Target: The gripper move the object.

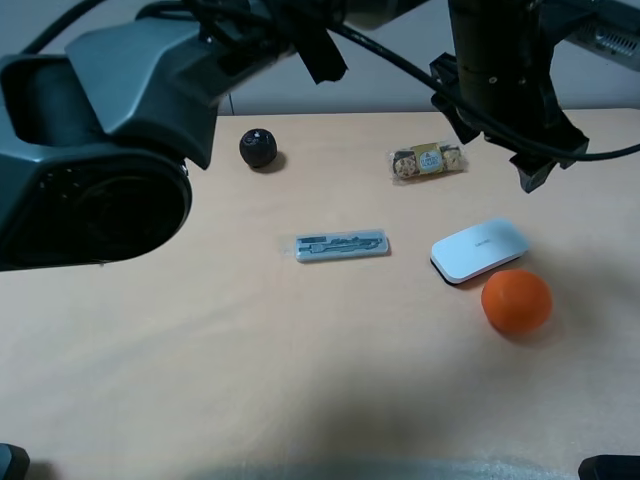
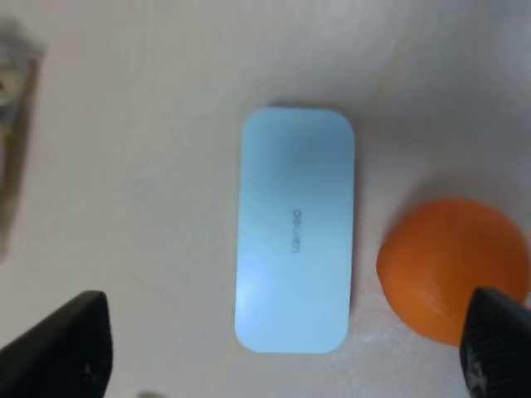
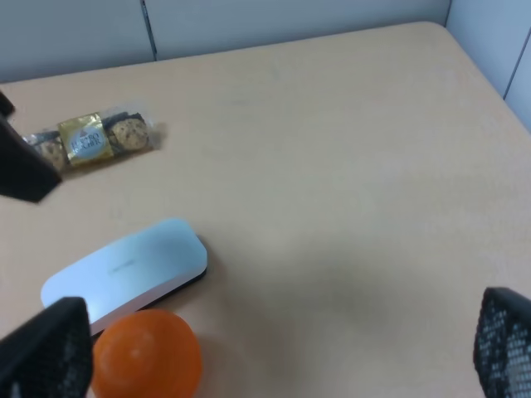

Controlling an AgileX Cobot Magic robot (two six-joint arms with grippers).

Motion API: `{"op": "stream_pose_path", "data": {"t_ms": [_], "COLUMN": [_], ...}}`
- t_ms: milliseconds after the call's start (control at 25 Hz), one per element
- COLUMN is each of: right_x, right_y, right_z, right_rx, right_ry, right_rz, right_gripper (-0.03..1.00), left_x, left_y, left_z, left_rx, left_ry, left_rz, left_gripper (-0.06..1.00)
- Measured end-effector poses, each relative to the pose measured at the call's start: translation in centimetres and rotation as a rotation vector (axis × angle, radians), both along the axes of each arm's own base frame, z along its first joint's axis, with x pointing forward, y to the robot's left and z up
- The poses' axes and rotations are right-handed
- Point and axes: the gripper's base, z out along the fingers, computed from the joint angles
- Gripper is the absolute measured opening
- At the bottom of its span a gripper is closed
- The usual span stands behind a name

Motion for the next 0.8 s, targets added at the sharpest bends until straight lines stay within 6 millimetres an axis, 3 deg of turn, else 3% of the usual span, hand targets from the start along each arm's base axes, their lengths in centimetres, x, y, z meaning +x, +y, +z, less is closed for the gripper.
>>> {"op": "stream_pose_path", "data": {"t_ms": [360, 800], "right_x": [0.0, 0.0], "right_y": [0.0, 0.0], "right_z": [0.0, 0.0], "right_rx": [0.0, 0.0], "right_ry": [0.001, 0.001], "right_rz": [0.0, 0.0], "right_gripper": [0.69, 0.69], "left_x": [-1.7, -5.3], "left_y": [3.1, 8.7], "left_z": [3.5, 9.4], "left_rx": [0.061, 0.07], "left_ry": [-0.007, -0.041], "left_rz": [0.008, 0.013], "left_gripper": [0.85, 0.85]}}
